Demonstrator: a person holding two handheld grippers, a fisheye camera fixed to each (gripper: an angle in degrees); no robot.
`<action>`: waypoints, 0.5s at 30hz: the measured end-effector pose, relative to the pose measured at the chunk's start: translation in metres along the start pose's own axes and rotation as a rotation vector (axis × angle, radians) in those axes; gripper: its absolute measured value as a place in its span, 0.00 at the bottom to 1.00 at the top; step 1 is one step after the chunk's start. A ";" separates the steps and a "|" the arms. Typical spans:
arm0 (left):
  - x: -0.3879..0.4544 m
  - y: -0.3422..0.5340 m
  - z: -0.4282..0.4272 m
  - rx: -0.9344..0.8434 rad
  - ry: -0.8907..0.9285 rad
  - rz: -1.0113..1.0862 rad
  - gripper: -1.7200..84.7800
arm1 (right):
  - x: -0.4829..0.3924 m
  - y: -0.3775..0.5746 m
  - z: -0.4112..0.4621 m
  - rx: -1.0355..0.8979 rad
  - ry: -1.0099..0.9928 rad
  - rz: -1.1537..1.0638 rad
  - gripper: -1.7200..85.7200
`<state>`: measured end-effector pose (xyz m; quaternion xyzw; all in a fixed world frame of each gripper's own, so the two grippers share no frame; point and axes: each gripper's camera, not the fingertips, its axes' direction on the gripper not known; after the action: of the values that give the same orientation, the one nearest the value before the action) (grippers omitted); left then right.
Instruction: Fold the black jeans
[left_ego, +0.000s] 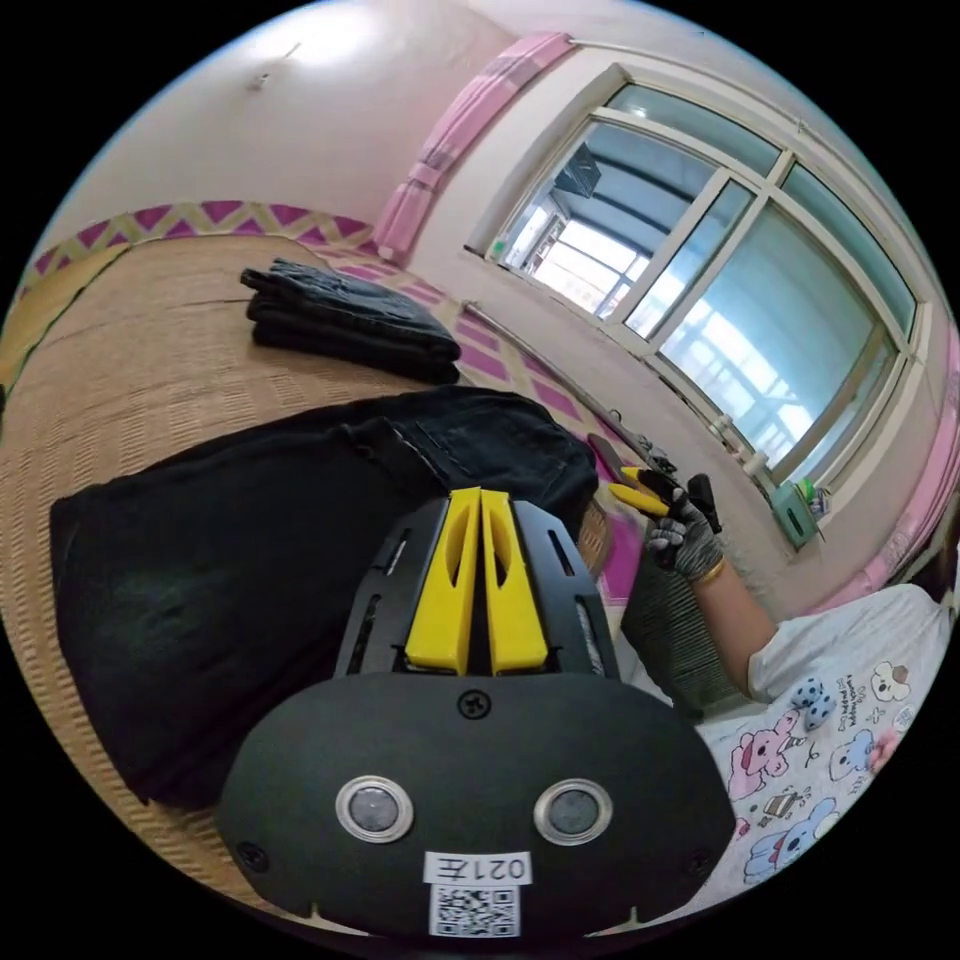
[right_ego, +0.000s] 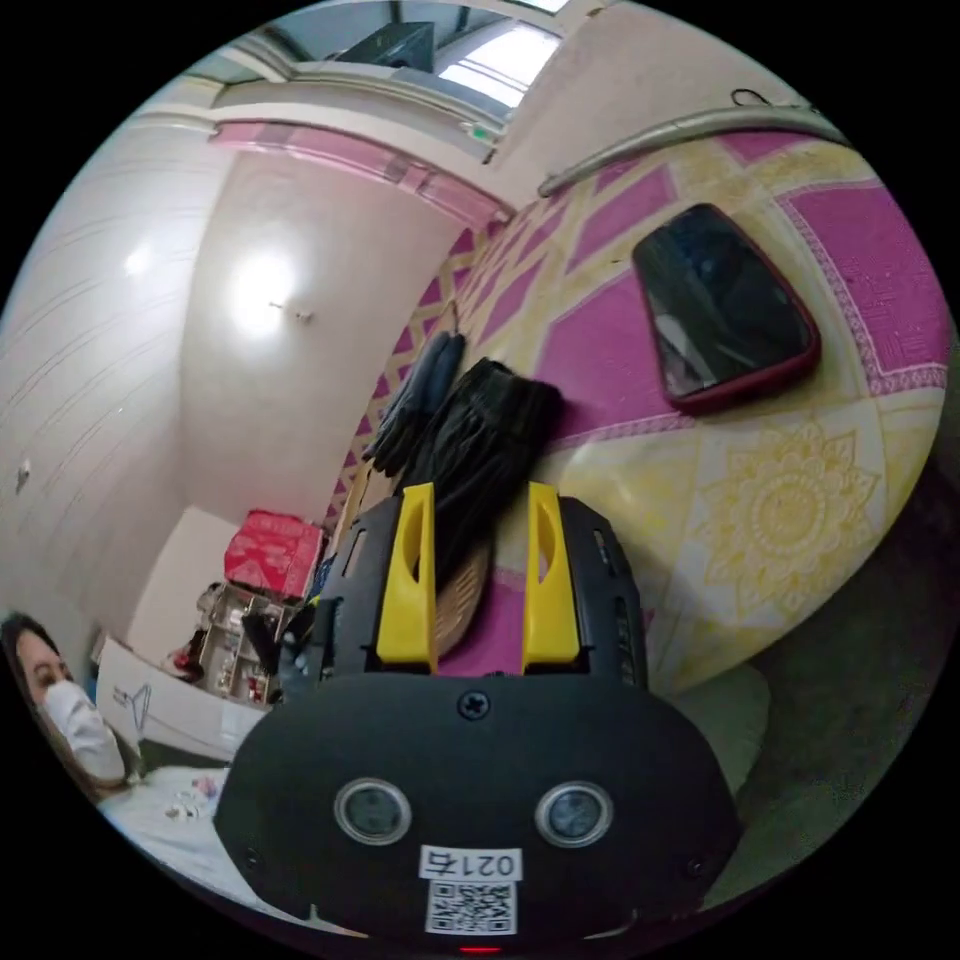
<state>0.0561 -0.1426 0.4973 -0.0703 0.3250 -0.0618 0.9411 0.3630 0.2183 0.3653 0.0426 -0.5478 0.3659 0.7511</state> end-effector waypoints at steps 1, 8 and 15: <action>-0.001 0.003 -0.004 0.003 -0.016 0.000 0.01 | -0.001 -0.008 0.006 -0.008 0.029 0.002 0.19; -0.019 0.036 -0.052 0.048 -0.107 -0.005 0.01 | -0.004 -0.041 0.037 -0.023 0.002 0.072 0.20; -0.046 0.061 -0.085 0.075 -0.090 -0.070 0.01 | 0.001 -0.063 0.098 -0.159 -0.145 0.137 0.11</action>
<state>-0.0283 -0.0829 0.4482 -0.0490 0.2772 -0.1035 0.9540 0.3229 0.1271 0.4259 -0.0283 -0.6297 0.3676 0.6838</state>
